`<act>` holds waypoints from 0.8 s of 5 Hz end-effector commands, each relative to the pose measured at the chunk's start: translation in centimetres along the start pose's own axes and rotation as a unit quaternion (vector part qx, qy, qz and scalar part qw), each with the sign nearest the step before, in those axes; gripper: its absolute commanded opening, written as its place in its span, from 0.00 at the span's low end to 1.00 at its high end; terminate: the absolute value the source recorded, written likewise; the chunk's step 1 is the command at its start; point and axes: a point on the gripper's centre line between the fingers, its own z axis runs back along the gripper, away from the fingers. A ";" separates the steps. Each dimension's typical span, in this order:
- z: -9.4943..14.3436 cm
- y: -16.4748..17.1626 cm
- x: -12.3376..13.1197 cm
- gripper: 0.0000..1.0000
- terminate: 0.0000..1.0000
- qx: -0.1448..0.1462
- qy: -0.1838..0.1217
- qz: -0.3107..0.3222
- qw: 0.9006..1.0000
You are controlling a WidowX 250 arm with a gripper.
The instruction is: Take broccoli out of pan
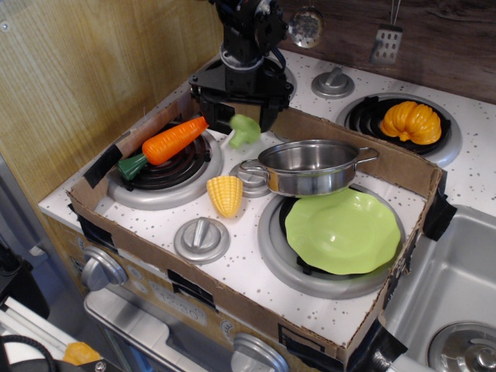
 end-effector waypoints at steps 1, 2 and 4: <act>4.8 -0.4 3.0 1.00 0.00 0.028 -0.026 -0.019 0.999; 7.6 -0.3 3.9 1.00 0.00 0.038 -0.017 -0.033 0.999; 9.9 -0.7 4.2 1.00 0.00 0.020 -0.018 -0.026 0.999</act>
